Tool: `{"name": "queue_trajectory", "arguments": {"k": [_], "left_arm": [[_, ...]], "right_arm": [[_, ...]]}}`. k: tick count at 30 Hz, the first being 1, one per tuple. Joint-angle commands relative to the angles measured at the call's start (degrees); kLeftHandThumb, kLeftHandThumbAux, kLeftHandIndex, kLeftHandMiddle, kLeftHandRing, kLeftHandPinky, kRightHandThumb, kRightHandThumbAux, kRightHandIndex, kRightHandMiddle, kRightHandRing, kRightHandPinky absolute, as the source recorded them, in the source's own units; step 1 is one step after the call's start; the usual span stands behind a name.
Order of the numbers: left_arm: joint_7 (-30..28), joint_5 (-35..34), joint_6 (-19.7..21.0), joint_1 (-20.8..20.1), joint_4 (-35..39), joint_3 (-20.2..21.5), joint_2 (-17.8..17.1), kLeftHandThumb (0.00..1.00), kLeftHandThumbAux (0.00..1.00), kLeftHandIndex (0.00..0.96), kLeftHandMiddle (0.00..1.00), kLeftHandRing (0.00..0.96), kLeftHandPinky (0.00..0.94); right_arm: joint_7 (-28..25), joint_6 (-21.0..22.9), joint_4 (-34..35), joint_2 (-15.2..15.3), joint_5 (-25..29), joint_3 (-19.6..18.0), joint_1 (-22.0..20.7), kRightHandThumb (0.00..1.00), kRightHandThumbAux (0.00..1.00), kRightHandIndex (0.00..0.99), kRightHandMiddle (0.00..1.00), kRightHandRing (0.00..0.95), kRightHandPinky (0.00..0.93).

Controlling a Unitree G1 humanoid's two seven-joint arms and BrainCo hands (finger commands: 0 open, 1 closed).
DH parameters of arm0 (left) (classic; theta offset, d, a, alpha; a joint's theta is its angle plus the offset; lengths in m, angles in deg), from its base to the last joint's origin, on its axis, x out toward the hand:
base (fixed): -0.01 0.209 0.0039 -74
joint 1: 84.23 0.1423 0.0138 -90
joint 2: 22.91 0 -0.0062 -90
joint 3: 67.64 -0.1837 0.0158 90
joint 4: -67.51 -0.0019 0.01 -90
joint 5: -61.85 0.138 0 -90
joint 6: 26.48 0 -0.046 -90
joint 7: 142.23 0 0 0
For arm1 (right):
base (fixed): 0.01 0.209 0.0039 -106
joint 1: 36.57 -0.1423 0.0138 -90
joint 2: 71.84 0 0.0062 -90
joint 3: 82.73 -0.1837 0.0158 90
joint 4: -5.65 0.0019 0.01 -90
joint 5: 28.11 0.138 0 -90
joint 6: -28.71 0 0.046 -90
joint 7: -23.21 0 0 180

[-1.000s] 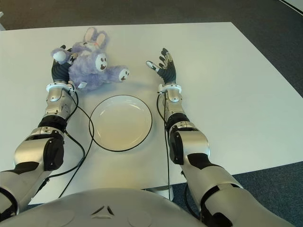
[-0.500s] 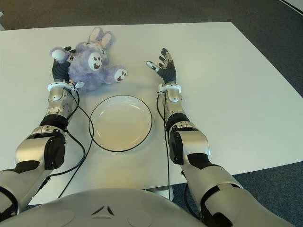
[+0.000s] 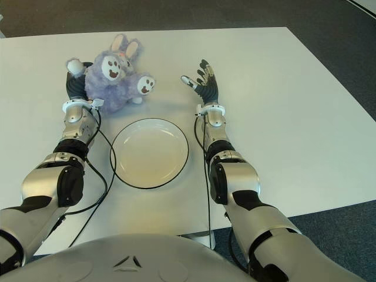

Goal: Put the doll into the plate.

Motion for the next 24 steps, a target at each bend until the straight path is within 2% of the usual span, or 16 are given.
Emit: {"name": "queue_trajectory", "arguments": {"k": [1, 4, 12, 19, 24], "left_arm": [[1.19, 0.72, 0.01, -0.82, -1.17, -0.19, 0.49, 0.712, 0.692, 0.427, 0.447, 0.478, 0.494], [1.41, 0.91, -0.42, -1.04, -1.52, -0.28, 0.49, 0.712, 0.69, 0.429, 0.469, 0.505, 0.519], [1.61, 0.85, -1.43, -1.25, -2.09, -0.28, 0.56, 0.713, 0.687, 0.434, 0.527, 0.554, 0.515], [3.01, 1.71, -2.2, -1.66, -2.93, -0.63, 0.44, 0.713, 0.688, 0.435, 0.605, 0.61, 0.59], [4.7, 2.78, -2.5, -1.85, -3.37, -0.96, 0.38, 0.711, 0.689, 0.435, 0.627, 0.63, 0.606]], "right_arm": [[0.11, 1.05, -1.78, -0.58, 0.14, -0.21, 3.09, 0.032, 0.739, 0.04, 0.074, 0.084, 0.107], [0.19, 1.07, -1.79, -0.55, 0.1, -0.19, 3.07, 0.03, 0.738, 0.04, 0.074, 0.084, 0.108], [0.29, 1.24, -1.8, -0.52, 0.09, -0.18, 3.01, 0.03, 0.74, 0.039, 0.071, 0.082, 0.107], [0.2, 1.35, -1.83, -0.5, 0.14, -0.21, 2.89, 0.035, 0.745, 0.038, 0.069, 0.079, 0.105], [0.15, 1.36, -1.82, -0.52, 0.2, -0.25, 2.89, 0.036, 0.745, 0.038, 0.07, 0.08, 0.107]]}}
